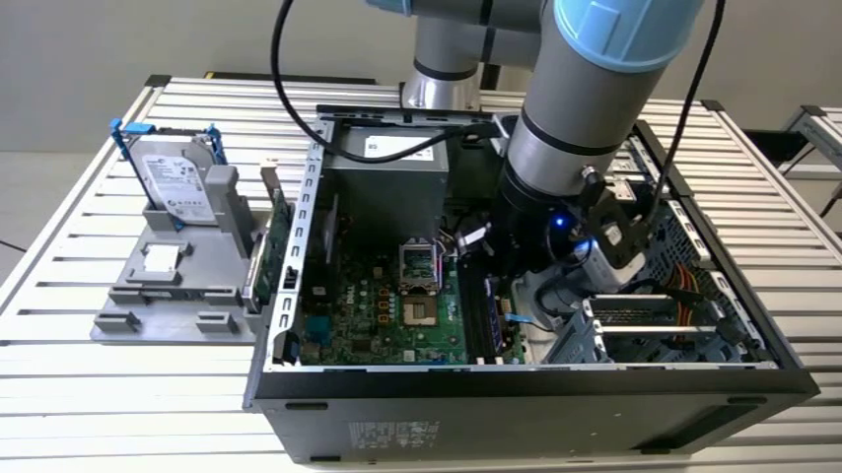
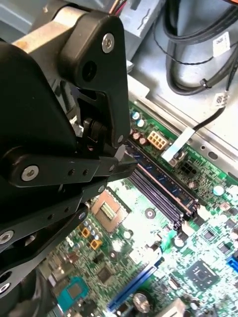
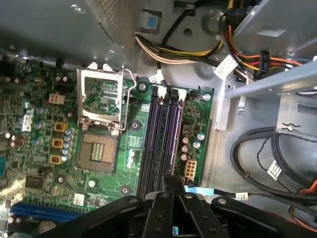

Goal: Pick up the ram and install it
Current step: 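Insert the ram into the slot, then press down the ram until it locks into place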

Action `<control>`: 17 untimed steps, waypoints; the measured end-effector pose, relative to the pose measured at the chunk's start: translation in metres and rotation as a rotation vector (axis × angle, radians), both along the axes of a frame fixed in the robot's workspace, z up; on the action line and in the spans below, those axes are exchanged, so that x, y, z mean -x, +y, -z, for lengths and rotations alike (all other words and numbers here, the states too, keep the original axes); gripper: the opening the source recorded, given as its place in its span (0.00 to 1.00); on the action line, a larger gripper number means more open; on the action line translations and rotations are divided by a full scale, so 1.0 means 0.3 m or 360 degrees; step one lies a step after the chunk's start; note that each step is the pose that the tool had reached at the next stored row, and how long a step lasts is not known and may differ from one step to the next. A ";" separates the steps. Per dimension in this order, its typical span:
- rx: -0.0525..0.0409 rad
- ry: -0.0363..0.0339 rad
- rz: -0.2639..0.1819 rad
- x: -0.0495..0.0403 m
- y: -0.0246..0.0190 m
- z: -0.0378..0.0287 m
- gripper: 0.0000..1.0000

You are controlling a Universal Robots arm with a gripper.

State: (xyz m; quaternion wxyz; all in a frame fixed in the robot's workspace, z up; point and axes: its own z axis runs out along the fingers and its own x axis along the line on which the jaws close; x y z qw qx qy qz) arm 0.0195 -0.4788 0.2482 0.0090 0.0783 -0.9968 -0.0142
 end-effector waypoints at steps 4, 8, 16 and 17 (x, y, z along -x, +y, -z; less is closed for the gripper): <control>0.0000 0.0000 -0.0126 0.000 0.000 0.000 0.00; 0.0000 0.0000 -0.0229 0.000 0.000 0.000 0.00; 0.0000 0.0000 -0.0405 0.000 0.000 0.000 0.00; 0.0000 0.0000 -0.0420 0.000 0.000 0.000 0.00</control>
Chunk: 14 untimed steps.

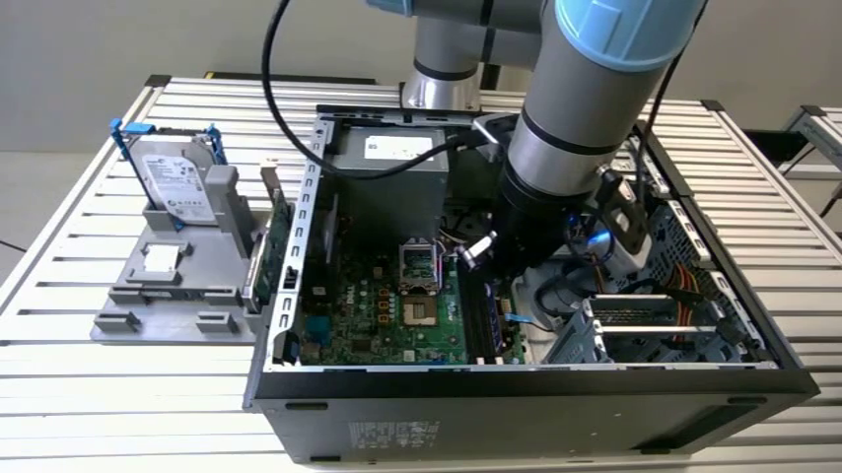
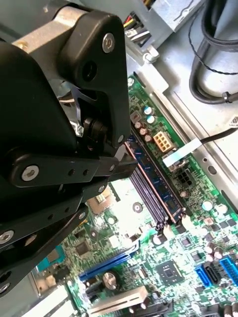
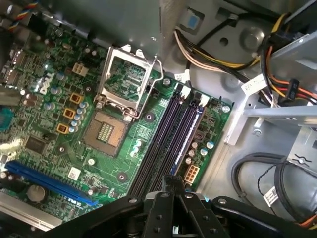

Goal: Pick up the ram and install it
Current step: 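Press down the ram until it locks into place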

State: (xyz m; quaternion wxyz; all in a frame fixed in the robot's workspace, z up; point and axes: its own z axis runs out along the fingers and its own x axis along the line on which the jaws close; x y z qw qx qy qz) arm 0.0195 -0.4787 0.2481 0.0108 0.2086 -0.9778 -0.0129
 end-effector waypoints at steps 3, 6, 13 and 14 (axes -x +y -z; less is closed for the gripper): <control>0.0000 0.0000 -0.0042 0.000 0.001 0.000 0.00; 0.0000 0.0000 -0.0083 0.000 0.001 0.000 0.00; 0.0000 0.0000 -0.0165 -0.001 0.003 0.000 0.00; 0.0000 0.0000 -0.0176 -0.002 0.003 0.000 0.00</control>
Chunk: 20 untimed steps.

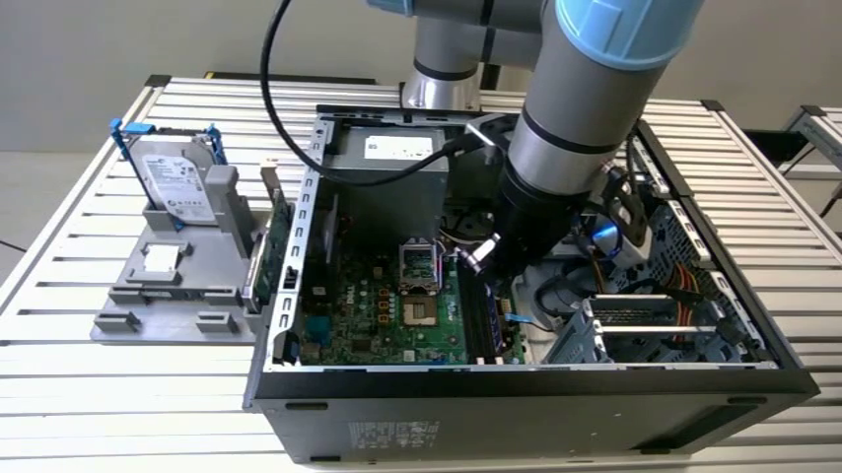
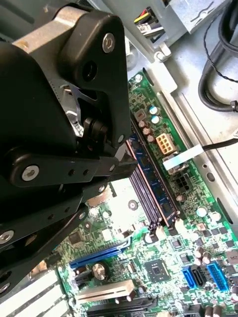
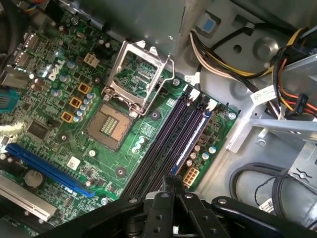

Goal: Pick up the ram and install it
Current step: 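Press down the ram until it locks into place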

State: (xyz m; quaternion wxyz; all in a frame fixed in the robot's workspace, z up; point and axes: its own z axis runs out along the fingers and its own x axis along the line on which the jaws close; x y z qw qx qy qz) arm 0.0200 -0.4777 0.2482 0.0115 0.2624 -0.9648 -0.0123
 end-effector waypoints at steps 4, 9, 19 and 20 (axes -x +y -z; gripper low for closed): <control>0.0000 0.0000 -0.0044 -0.001 0.002 0.000 0.00; 0.0000 0.0000 -0.0107 -0.001 0.004 0.000 0.00; 0.0000 0.0000 -0.0241 -0.001 0.008 0.000 0.00; 0.0000 0.0000 -0.0254 -0.001 0.008 0.000 0.00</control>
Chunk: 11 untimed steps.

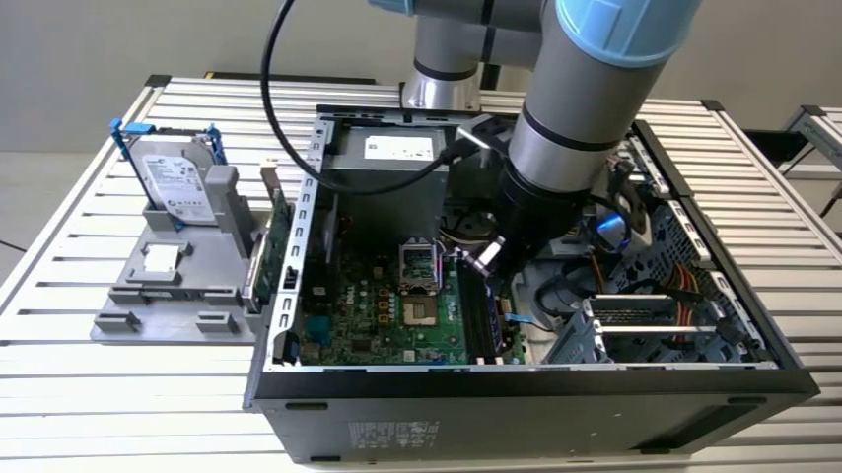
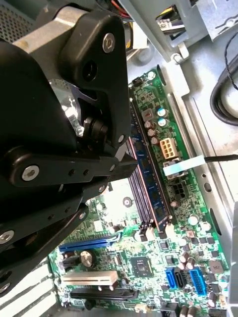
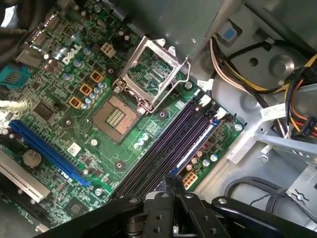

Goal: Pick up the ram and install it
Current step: 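Press down the ram until it locks into place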

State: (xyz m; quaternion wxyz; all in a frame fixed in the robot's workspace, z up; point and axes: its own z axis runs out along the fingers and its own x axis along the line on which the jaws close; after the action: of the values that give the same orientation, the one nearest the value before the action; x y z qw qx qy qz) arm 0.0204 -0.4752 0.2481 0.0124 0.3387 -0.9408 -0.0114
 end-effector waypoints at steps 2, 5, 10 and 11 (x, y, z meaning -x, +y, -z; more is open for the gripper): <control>0.0000 0.0000 -0.0026 0.000 0.002 0.000 0.00; 0.0000 0.0000 -0.0070 0.000 0.003 0.000 0.00; -0.0007 0.0000 -0.0195 0.000 0.005 0.001 0.00; -0.0007 0.0000 -0.0209 0.000 0.005 0.001 0.00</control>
State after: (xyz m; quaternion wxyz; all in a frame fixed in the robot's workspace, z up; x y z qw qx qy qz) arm 0.0205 -0.4736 0.2479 0.0123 0.3995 -0.9165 -0.0126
